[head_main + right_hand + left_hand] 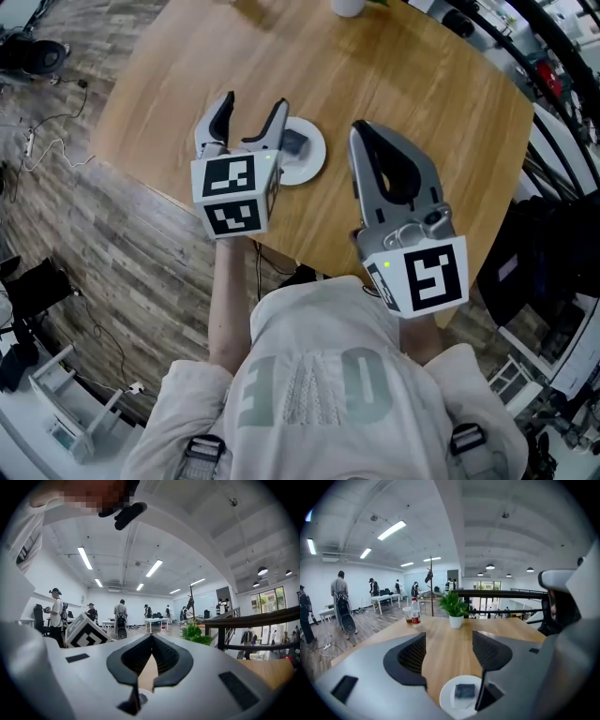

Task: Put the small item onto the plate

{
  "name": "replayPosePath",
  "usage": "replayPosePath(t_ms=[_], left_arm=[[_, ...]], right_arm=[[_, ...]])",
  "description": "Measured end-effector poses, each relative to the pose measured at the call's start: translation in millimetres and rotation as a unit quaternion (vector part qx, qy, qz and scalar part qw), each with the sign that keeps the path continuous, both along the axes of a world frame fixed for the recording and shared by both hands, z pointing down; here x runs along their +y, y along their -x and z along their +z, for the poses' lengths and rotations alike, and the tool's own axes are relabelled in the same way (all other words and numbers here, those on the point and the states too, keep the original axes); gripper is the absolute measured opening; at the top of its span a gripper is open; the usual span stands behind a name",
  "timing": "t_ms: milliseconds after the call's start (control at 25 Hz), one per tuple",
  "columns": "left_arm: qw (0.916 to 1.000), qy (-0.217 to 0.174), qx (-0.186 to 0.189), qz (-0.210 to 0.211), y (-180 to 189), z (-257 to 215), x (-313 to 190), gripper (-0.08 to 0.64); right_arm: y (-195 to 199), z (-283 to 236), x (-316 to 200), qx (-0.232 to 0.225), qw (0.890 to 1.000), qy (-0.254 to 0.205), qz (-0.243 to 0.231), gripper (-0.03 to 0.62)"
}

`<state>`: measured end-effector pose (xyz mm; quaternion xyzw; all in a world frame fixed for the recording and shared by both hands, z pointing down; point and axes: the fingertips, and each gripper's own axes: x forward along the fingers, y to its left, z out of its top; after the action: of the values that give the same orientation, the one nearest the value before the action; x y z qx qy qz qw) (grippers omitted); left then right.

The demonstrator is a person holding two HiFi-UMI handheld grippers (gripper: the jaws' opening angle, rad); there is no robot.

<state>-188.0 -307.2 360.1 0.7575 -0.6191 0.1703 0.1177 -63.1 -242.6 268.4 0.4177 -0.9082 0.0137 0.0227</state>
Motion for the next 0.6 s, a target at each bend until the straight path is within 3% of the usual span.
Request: replayPosePath(t_ms=[240, 280, 440, 520, 600], left_arm=[[0.992, -0.124, 0.021, -0.008, 9.3, -87.3, 28.8, 0.309], [0.9877, -0.154, 0.025, -0.013, 13.1, -102.8, 36.5, 0.292], [0.9614, -0.271, 0.017, -0.047, 30.8, -154.8, 71.4, 0.099], [0.9505, -0.301, -0.003, -0.075, 38.4, -168.3, 87.1, 0.031], [0.9428, -0.317, -0.01, -0.102, 44.1, -175.3, 103.3, 0.015]], right_arm=[[12.3, -24.8, 9.1, -0.006, 0.999, -0.046, -0.01, 0.017], [15.1, -27.4, 11.6, -0.008, 0.999, -0.05, -0.012, 0.017], [29.1, -32.8, 22.9, -0.007, 0.998, -0.057, -0.029, 0.018], [35.3, -34.2, 28.5, -0.005, 0.997, -0.06, -0.038, 0.017], [40.8, -35.7, 34.1, -0.006, 0.997, -0.062, -0.042, 0.017]])
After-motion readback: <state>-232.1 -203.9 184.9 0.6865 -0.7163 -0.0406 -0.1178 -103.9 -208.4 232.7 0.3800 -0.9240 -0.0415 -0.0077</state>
